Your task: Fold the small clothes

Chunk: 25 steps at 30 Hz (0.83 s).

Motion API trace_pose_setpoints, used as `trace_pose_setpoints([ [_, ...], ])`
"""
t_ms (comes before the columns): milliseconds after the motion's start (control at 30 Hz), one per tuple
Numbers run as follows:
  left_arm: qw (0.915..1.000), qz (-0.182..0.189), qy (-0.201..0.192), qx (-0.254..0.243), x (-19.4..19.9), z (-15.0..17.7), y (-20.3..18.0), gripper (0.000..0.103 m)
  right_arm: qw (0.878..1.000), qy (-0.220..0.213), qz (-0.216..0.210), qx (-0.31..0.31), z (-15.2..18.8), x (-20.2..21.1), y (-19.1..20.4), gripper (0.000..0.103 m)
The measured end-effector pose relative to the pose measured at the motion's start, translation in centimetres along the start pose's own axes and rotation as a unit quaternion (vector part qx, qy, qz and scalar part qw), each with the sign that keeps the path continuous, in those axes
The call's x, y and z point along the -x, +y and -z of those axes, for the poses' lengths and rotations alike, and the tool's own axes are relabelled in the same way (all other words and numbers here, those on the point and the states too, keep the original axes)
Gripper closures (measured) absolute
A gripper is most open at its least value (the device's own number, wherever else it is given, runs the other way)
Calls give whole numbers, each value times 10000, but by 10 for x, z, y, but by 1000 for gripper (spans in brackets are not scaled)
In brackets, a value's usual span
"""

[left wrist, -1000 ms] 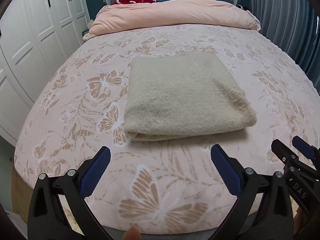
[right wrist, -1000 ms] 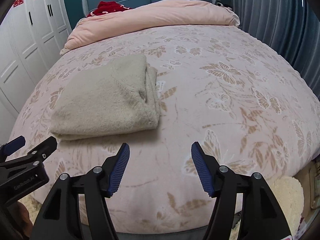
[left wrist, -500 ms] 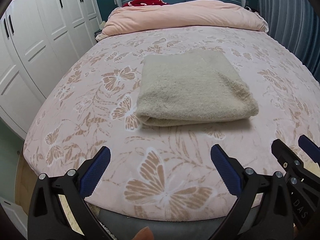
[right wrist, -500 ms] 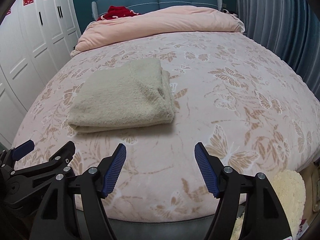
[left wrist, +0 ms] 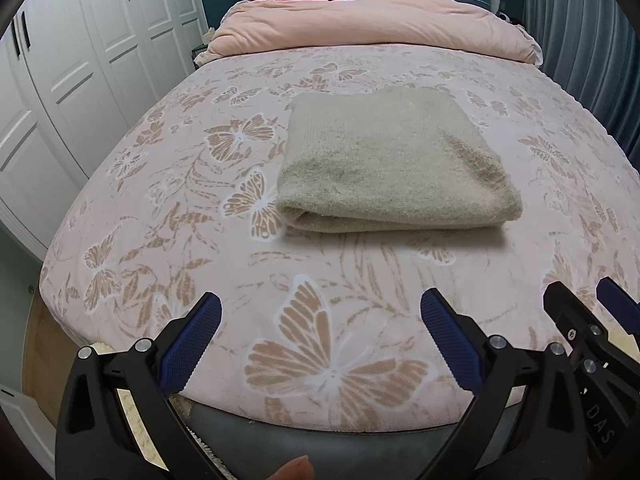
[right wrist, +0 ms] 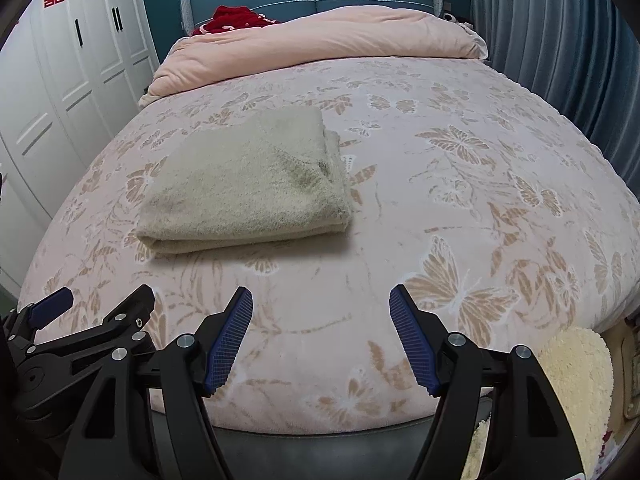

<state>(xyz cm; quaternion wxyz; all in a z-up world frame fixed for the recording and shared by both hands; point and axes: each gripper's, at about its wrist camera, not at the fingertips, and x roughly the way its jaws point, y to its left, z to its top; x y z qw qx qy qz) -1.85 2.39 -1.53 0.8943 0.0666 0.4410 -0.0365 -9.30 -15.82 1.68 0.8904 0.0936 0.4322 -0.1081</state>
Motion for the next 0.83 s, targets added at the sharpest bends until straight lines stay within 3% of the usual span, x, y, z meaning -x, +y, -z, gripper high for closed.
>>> trace_pose_setpoints([
  [833, 9998, -183, 42, 43, -5, 4, 2, 6, 10000, 41, 7, 70, 4, -3, 3, 34],
])
